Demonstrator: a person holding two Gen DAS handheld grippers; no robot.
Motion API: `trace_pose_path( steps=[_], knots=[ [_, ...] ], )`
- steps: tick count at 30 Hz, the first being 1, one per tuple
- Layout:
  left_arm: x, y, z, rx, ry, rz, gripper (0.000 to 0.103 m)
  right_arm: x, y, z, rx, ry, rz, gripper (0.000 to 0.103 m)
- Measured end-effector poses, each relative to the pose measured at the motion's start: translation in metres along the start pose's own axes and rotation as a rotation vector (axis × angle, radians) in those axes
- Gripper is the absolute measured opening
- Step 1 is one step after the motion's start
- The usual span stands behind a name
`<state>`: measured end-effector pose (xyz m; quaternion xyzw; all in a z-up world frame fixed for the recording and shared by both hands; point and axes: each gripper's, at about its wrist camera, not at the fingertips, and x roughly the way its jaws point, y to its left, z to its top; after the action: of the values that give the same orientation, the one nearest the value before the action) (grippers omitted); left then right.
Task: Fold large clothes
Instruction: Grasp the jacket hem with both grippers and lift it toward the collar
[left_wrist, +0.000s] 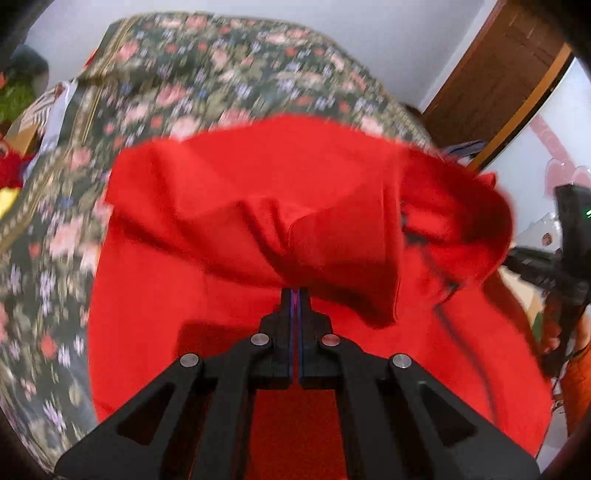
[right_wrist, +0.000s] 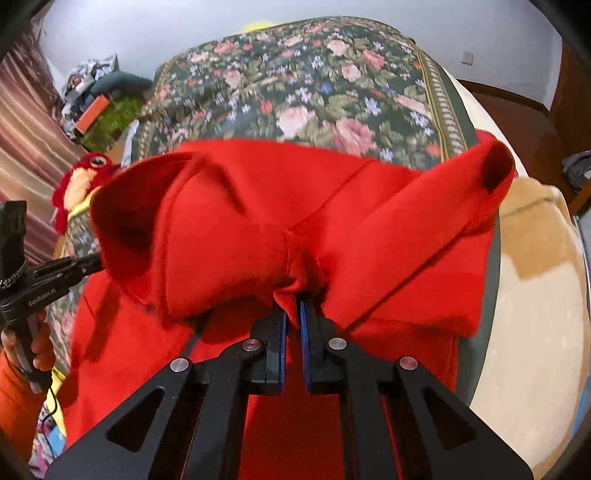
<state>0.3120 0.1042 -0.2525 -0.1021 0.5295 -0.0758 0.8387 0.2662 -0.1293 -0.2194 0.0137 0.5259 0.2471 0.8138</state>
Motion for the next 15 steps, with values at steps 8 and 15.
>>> trace_pose_path(
  steps=[8,15],
  knots=[
    [-0.032,0.002,-0.021,0.108,-0.028,0.147,0.001,-0.03,0.011,-0.008,-0.045,-0.027,-0.016,0.01],
    [-0.07,-0.002,0.018,0.104,-0.151,0.118,0.006,-0.07,0.016,0.009,-0.022,-0.153,0.005,0.01]
  ],
)
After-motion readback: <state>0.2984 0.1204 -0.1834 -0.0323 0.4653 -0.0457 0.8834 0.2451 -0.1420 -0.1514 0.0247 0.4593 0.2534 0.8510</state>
